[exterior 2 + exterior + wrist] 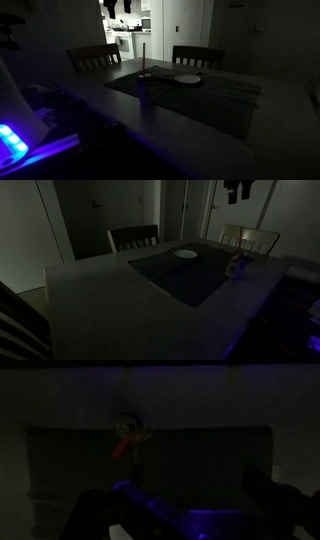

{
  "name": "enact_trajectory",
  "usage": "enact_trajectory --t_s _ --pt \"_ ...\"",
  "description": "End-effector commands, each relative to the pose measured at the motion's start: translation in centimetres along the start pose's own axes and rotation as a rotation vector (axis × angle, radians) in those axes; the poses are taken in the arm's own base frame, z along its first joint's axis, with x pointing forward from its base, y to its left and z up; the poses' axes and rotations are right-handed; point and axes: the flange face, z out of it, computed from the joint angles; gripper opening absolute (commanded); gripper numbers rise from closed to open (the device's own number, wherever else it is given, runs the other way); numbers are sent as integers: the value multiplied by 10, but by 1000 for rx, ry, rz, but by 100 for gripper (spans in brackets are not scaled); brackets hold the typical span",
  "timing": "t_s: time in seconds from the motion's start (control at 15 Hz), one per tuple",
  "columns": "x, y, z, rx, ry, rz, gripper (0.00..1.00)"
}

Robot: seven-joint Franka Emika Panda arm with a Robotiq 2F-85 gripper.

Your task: Remove the straw from the can and put it on the table

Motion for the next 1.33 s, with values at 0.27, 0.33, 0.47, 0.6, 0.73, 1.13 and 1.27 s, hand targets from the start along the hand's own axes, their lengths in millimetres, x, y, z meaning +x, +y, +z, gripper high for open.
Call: enact_trajectory --t_s 0.27,0.33,0.47,0.6,0.73,1.13,1.27 --pt "8 17 9 21 -1 -9 100" --pt "8 17 9 21 -1 -9 100" --pt "8 17 9 21 0 -10 100" --pt "11 14 8 22 -1 1 100" --pt "16 9 6 74 -5 -30 100" --pt "34 24 18 82 33 -4 100" --pt "44 35 28 69 47 13 100"
